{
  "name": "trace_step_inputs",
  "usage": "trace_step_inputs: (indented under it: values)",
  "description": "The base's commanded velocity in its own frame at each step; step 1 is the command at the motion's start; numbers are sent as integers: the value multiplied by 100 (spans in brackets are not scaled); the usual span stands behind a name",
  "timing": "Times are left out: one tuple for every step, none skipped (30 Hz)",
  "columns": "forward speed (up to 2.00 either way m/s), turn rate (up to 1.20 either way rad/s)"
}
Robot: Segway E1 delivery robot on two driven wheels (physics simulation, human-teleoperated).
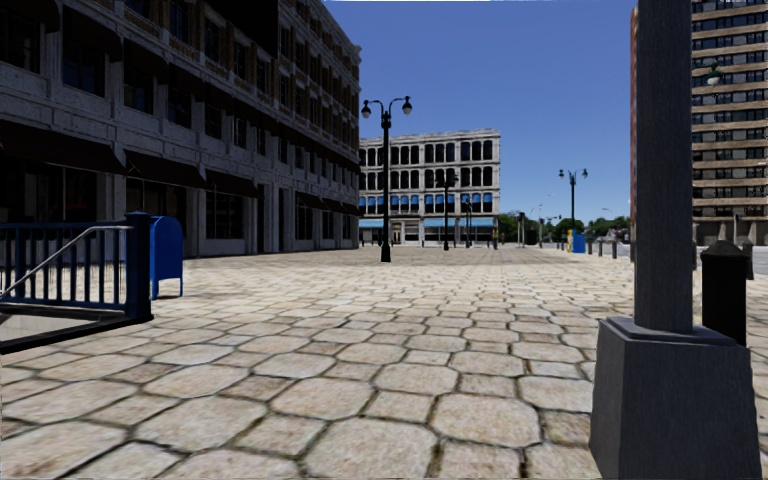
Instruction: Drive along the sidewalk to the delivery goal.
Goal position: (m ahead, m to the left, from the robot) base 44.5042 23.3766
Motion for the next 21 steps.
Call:
trace_step_inputs:
  values:
    - [200, 0]
    - [200, 0]
    - [200, 0]
    - [200, 0]
    - [200, 0]
    - [200, 0]
    - [200, 0]
    - [200, 0]
    - [200, 0]
    - [200, 0]
    - [200, 0]
    - [200, 0]
    - [200, 0]
    - [200, 0]
    - [200, 0]
    - [200, 0]
    - [200, 0]
    - [200, 0]
    - [200, 0]
    - [200, 0]
    - [200, -6]
